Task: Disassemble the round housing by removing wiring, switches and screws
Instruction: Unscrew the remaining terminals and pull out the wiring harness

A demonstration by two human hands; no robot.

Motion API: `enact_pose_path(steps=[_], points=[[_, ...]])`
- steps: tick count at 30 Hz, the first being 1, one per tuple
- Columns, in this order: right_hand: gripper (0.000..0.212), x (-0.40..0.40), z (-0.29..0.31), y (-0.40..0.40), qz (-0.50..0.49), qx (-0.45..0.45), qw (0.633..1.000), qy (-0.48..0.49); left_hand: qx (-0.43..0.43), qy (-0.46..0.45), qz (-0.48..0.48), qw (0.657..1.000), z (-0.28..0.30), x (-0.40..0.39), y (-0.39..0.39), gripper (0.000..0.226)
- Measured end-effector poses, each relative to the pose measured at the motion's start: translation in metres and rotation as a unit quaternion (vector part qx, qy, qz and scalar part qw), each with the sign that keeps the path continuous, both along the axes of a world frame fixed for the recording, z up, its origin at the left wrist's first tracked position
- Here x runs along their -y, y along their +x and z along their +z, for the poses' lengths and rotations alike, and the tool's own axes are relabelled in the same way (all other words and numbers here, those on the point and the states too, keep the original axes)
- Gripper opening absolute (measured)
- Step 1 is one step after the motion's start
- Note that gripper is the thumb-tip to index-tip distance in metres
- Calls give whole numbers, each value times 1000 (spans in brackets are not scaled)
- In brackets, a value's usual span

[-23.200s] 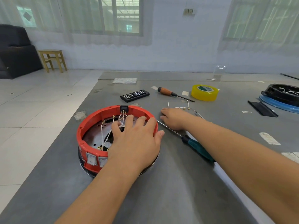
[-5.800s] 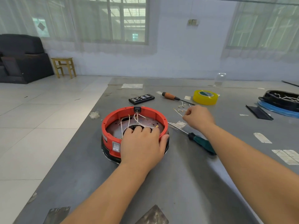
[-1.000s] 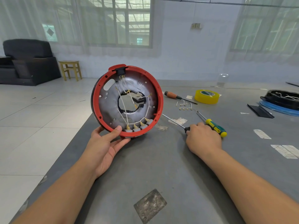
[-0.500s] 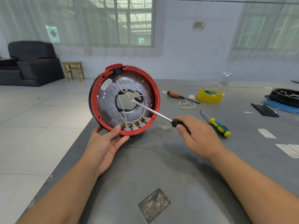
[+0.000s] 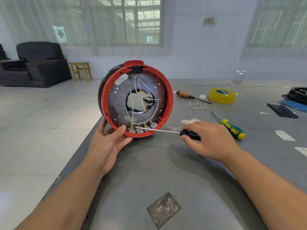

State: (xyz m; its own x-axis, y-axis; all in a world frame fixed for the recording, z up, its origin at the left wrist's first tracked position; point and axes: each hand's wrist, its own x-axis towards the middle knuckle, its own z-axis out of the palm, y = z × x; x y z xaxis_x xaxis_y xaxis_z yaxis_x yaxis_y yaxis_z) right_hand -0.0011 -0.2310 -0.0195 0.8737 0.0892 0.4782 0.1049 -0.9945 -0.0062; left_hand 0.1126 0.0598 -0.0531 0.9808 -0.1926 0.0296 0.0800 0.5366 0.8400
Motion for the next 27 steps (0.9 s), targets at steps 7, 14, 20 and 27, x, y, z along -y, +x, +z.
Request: enact_pose_path(steps=[7,14,20,27], points=[[44,0,-1,2,5,1,1000,8,23,-2,-8,1000,-4,0,2,65],[42,2,-2,5,18,-23,999,19,34,3,-21,999,-5,-1,4,76],[39,5,-5,7,32,-43,998,12,25,-2,-18,1000,-6,-2,6,71],[49,5,-6,7,34,-30,999,-16,9,-13,-8,1000,-8,-2,7,71]])
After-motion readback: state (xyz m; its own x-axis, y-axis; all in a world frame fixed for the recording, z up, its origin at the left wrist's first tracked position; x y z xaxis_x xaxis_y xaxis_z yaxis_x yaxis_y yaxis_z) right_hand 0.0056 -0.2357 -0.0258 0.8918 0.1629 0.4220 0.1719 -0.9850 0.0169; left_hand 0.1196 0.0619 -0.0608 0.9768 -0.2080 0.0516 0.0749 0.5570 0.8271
